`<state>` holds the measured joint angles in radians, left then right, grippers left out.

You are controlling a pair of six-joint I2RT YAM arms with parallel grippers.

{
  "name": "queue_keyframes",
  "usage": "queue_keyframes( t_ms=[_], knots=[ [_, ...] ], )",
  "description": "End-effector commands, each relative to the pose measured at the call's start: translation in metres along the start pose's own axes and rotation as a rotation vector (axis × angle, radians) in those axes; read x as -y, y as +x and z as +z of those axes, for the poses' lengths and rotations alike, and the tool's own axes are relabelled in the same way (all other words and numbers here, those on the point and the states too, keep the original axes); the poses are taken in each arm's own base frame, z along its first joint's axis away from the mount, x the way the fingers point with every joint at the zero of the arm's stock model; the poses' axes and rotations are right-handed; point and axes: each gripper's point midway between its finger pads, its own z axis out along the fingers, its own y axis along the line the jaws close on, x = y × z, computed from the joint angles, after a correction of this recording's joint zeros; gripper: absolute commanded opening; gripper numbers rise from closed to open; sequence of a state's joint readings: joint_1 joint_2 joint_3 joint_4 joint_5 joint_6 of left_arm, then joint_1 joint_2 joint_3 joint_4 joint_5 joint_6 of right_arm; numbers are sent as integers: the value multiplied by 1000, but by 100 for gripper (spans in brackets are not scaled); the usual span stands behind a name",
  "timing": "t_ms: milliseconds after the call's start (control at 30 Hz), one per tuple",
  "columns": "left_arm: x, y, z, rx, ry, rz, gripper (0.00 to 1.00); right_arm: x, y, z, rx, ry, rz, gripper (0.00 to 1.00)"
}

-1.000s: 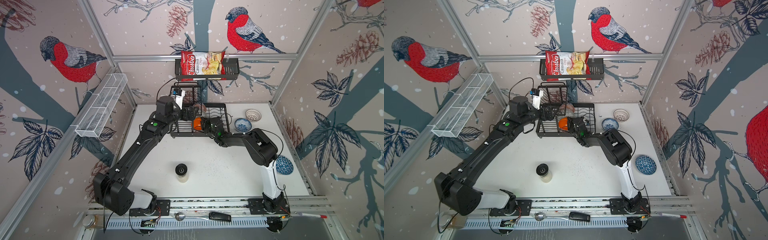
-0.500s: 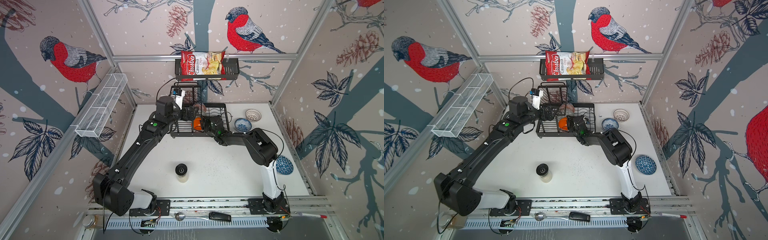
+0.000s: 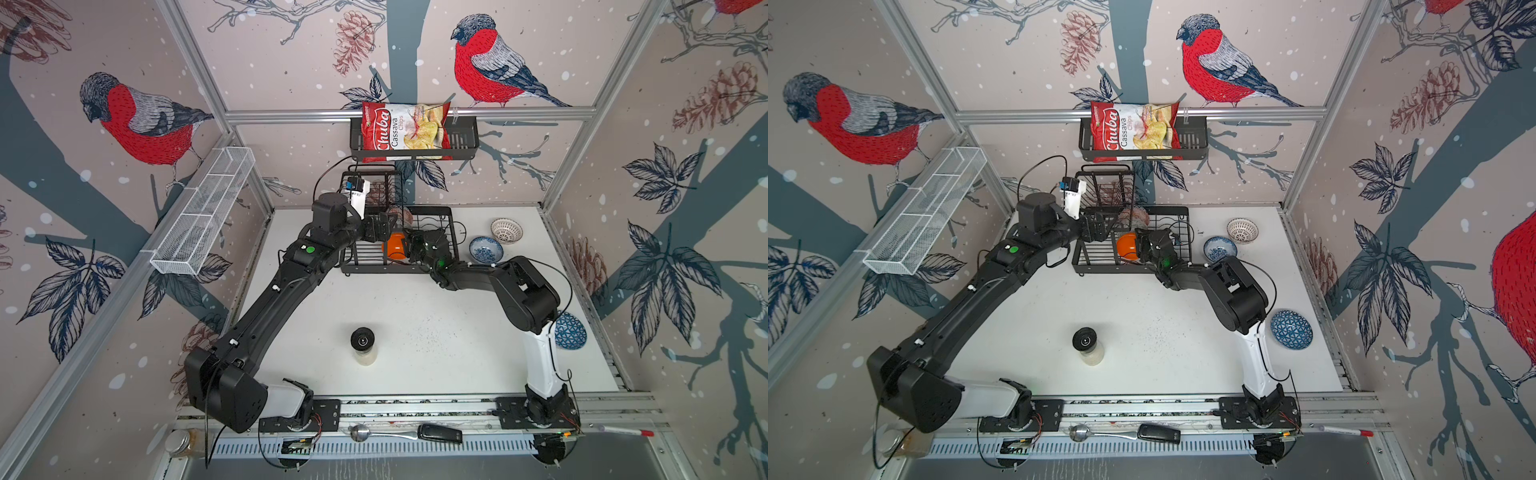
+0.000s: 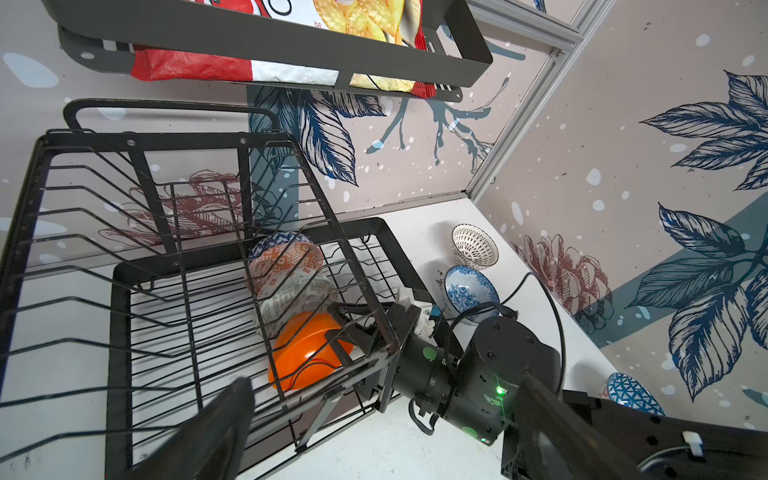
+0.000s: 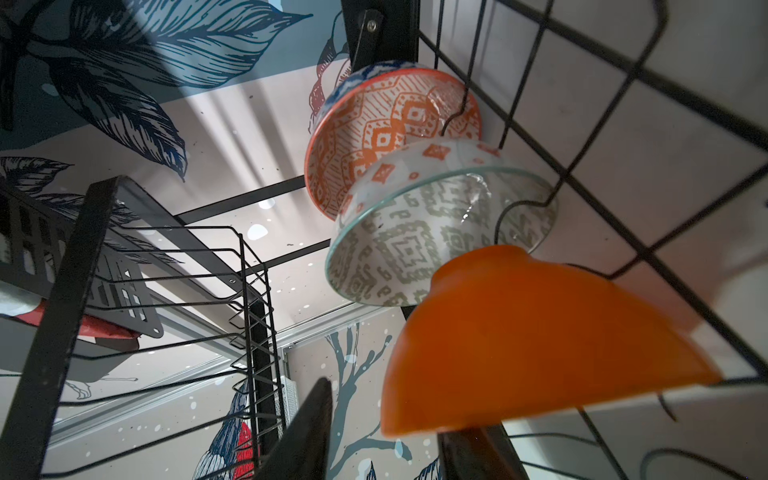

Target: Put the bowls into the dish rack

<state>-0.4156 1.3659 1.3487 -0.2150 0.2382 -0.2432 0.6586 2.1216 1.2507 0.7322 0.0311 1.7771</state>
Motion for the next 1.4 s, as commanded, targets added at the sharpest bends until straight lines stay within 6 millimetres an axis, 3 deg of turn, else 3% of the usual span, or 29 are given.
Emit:
queue_keyframes(
  t_ms=[0, 300, 467, 733, 900, 1000, 1100, 1367],
  knots=[
    [3, -7, -3, 24, 7, 18, 98, -8, 4, -5, -16, -11, -24, 43],
    [0, -8, -6, 36, -8, 25, 98, -16, 5, -24, -18, -13, -43, 45],
    [-1, -12, -10, 56, -21, 31, 98, -23, 0, -48, -5, -7, -83, 53],
    [-1, -18, -19, 111, -31, 42, 97, -41, -15, -91, 35, -15, -162, 73],
    [4, -18, -19, 129, -7, 54, 98, -61, -28, -119, 92, 13, -287, 95],
    [25, -11, -13, 109, 50, 118, 97, -74, -41, -140, 137, 30, -363, 100],
    [61, -2, -8, 83, 113, 198, 98, -80, -60, -163, 173, 51, -401, 100],
    [146, 40, 6, 3, 264, 253, 98, -90, -125, -242, 413, 179, -546, 100]
  ],
)
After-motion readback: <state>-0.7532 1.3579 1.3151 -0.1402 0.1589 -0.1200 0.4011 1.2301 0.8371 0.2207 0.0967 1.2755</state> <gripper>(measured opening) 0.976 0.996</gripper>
